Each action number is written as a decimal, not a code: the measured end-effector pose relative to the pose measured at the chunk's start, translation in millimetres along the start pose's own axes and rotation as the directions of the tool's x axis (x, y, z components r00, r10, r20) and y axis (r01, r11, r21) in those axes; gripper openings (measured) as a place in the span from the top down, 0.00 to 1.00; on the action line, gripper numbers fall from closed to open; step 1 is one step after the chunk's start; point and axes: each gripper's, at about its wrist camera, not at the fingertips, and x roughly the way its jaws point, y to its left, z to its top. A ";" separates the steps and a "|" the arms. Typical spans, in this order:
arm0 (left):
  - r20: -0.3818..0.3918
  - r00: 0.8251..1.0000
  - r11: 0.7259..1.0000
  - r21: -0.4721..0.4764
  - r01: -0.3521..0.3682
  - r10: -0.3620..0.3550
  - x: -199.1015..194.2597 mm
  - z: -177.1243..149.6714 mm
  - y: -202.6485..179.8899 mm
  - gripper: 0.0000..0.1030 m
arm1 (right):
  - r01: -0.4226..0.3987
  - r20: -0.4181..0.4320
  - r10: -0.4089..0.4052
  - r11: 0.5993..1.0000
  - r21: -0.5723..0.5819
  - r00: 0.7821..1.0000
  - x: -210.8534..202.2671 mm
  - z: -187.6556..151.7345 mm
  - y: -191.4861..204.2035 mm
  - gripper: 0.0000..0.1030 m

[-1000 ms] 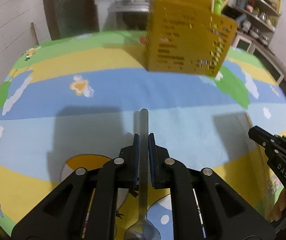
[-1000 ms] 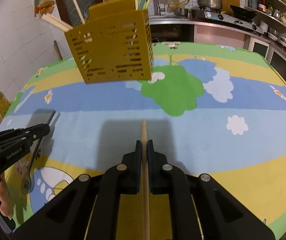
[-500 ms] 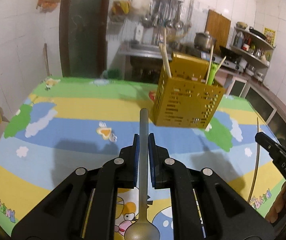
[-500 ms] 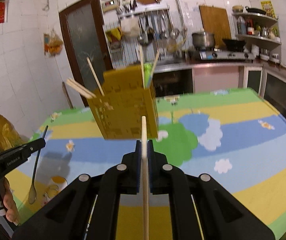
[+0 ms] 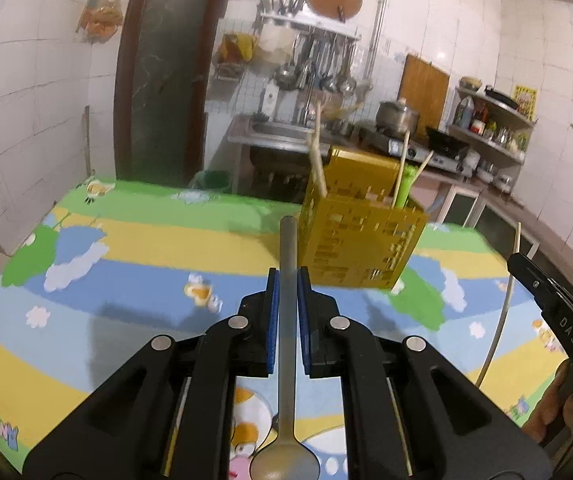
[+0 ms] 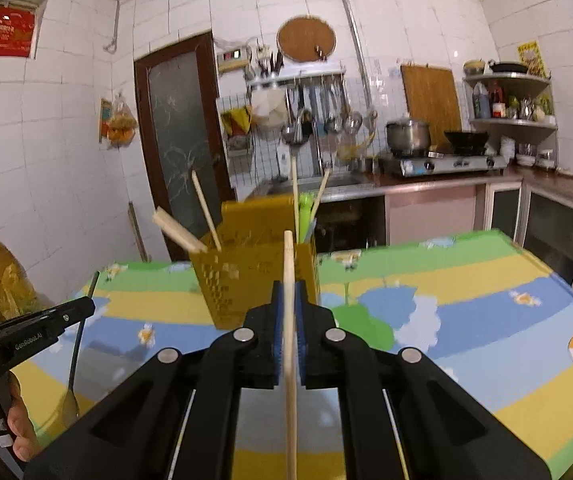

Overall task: Organize utensils
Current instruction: 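Lift the grey spoon and chopstick up over the yellow holder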

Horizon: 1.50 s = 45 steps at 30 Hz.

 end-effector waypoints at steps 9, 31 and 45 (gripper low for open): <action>0.225 0.971 0.997 0.031 0.075 -0.080 5.4 87.3 -34.9 0.92 | -0.032 0.190 0.032 0.999 -0.002 0.981 14.2 83.4 -0.3 0.94; 0.419 0.908 1.000 0.023 -0.014 0.003 157.2 148.7 -82.9 0.92 | -0.094 0.354 0.074 0.995 0.038 0.932 142.6 134.2 -15.6 0.94; 0.409 0.912 0.996 0.048 -0.070 0.045 181.5 123.0 -78.3 0.91 | -0.099 0.294 0.087 0.995 0.026 0.952 175.8 101.7 -17.7 0.94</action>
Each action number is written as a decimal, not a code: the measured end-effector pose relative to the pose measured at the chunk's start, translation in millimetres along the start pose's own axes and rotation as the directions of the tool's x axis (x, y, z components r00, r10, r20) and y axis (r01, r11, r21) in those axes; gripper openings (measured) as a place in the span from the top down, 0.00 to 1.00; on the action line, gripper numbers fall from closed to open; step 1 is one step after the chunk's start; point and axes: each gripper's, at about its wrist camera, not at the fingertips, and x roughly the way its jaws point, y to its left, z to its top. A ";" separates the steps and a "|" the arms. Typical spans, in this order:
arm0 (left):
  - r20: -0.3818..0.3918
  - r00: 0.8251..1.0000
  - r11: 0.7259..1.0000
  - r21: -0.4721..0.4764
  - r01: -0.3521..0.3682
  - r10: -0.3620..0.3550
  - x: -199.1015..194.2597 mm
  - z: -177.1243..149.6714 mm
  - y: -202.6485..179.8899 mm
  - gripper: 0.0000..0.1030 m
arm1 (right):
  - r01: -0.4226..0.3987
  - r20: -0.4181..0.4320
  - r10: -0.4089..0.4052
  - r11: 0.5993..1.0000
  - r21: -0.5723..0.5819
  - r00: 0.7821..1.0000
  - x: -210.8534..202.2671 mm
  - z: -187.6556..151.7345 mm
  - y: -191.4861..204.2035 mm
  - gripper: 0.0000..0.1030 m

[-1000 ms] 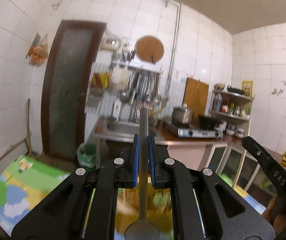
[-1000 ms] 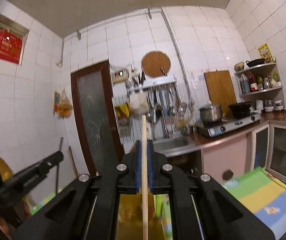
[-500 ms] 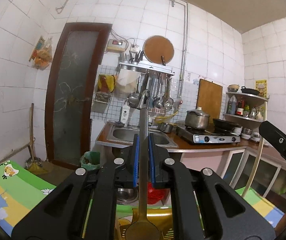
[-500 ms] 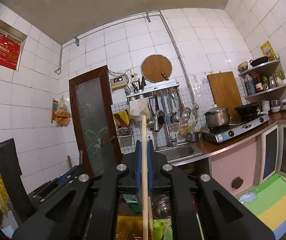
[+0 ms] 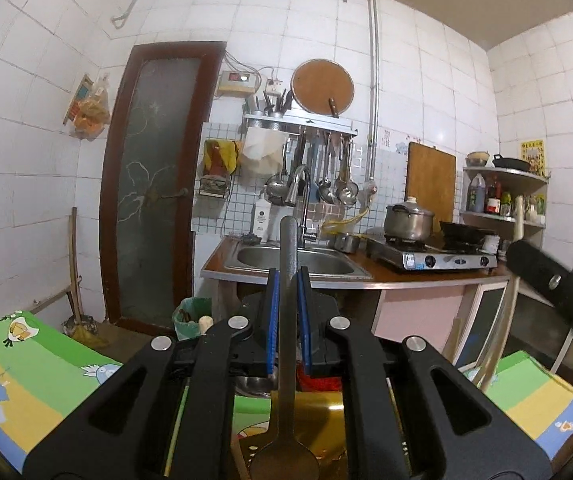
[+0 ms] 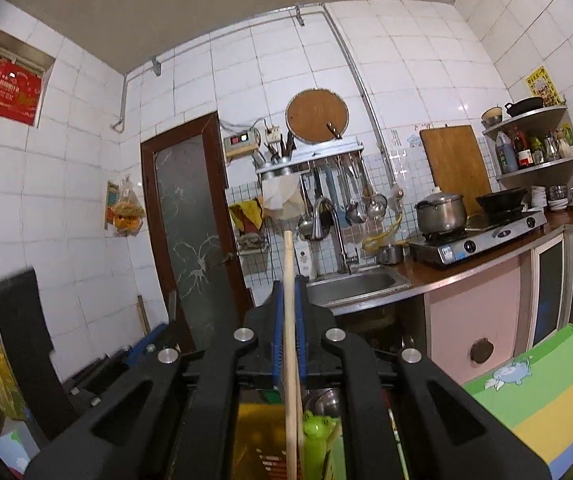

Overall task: Organize utensils
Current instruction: 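Lift the grey spoon and chopstick up over the yellow holder, then open both tools to release the spoon and chopstick into the holder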

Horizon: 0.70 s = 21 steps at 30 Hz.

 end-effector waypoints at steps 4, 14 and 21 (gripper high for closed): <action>-0.049 0.999 1.000 -0.004 0.007 -0.007 -6.2 2.0 9.0 0.88 | 0.007 -0.076 -0.009 1.000 -0.023 0.997 1.3 -8.0 1.0 0.90; -0.119 0.992 0.999 -0.010 -0.051 0.050 -95.2 32.6 52.2 0.10 | 0.098 -0.165 -0.105 0.994 -0.047 0.981 -67.2 2.1 -1.7 0.38; -0.131 0.991 0.999 0.013 -0.029 0.031 -198.2 20.4 69.2 0.05 | 0.103 -0.239 -0.118 0.992 -0.075 0.964 -142.4 -12.3 11.7 0.14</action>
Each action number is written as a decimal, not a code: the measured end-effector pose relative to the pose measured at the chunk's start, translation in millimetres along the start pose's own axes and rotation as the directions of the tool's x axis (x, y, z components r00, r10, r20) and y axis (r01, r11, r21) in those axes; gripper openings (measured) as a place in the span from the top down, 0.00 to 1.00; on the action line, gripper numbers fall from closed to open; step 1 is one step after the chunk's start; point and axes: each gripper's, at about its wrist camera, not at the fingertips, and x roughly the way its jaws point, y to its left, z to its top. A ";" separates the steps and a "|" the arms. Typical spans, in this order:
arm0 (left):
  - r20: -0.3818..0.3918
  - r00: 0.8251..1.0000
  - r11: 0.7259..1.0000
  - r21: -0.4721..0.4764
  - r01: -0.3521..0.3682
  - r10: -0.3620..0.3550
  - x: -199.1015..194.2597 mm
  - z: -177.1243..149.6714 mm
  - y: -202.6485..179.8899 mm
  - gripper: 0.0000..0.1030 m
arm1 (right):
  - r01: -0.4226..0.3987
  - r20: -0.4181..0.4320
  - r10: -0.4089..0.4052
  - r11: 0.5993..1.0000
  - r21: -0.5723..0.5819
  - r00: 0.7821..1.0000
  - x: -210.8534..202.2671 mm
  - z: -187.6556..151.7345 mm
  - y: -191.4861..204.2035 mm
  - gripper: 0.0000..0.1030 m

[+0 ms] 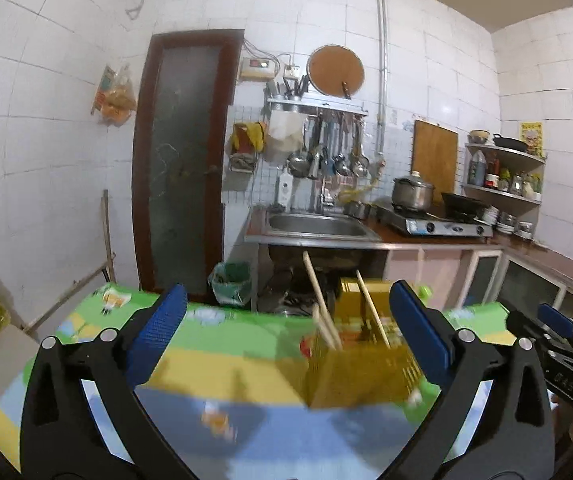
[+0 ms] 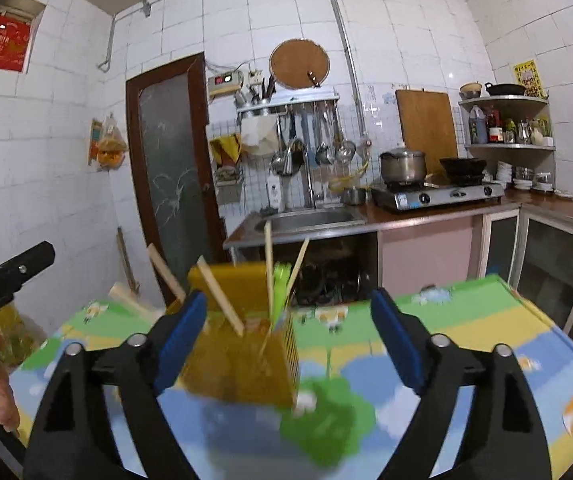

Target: Organize utensils

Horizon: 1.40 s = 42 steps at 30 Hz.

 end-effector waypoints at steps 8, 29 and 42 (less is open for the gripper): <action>-0.068 0.998 0.997 -0.075 -0.007 0.002 -77.8 -76.2 26.0 0.05 | 0.012 -0.067 -0.013 1.000 -0.021 0.998 -75.1 -62.9 13.9 0.05; -0.080 0.995 0.995 0.080 -0.055 0.061 -94.7 -143.1 10.3 0.05 | 0.082 -0.048 -0.085 0.994 -0.066 0.995 -99.2 -121.9 16.4 0.05; -0.051 0.997 0.996 0.071 -0.048 0.051 -101.3 -142.1 9.2 0.05 | 0.095 -0.017 -0.096 0.993 -0.076 0.995 -105.3 -125.2 19.9 0.05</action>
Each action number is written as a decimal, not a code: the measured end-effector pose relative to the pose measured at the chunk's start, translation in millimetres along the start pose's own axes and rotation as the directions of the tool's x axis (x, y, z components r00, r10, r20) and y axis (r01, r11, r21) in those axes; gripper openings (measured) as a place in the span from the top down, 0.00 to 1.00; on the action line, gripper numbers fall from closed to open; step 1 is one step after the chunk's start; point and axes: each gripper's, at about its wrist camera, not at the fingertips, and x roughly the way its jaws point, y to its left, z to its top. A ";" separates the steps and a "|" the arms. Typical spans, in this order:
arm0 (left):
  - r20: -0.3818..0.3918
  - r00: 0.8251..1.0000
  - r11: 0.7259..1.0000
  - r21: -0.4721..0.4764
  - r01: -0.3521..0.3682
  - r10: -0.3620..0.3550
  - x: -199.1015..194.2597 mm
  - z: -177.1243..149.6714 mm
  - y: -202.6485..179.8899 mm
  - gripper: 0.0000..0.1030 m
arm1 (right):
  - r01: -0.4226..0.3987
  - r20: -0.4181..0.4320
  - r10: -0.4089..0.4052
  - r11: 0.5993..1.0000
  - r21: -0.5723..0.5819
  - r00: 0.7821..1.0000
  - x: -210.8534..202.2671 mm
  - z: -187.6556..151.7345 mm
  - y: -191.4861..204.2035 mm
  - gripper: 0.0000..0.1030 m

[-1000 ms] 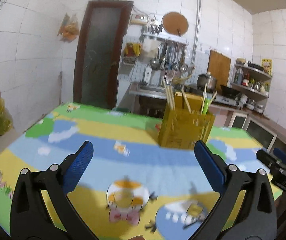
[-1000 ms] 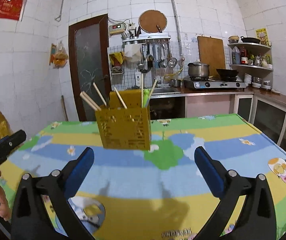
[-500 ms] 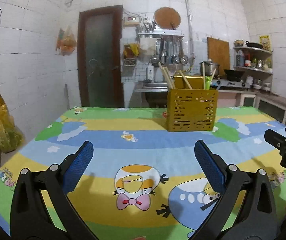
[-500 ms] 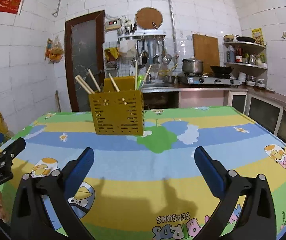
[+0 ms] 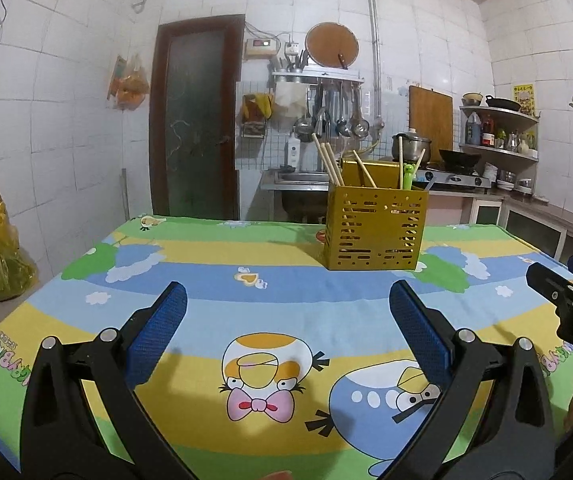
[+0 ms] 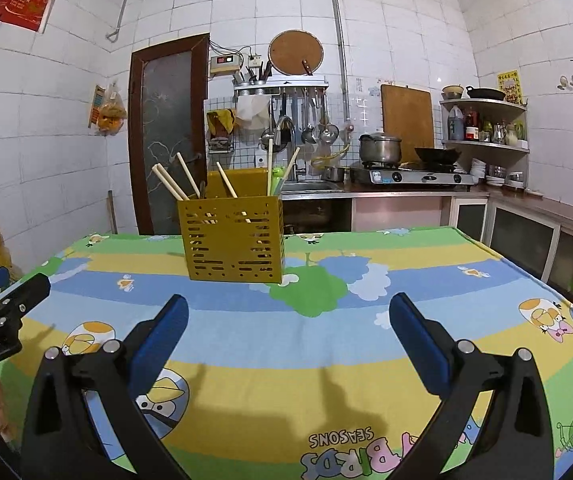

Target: Organize utensils

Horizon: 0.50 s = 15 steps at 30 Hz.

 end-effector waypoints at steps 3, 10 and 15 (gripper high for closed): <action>0.009 1.000 1.000 0.004 -0.002 0.002 -1.7 0.1 -0.7 0.05 | 0.002 0.002 -0.002 1.000 -0.003 1.000 -1.4 0.2 0.1 0.05; 0.007 1.000 1.000 0.004 -0.002 0.002 -1.9 -0.3 -1.1 0.05 | 0.006 0.004 -0.006 1.000 -0.003 1.000 -3.0 0.3 0.9 0.05; 0.007 1.000 1.000 0.004 -0.002 0.002 -2.2 -0.1 -0.8 0.05 | 0.006 0.004 -0.006 1.000 -0.001 1.000 -3.8 0.5 0.3 0.05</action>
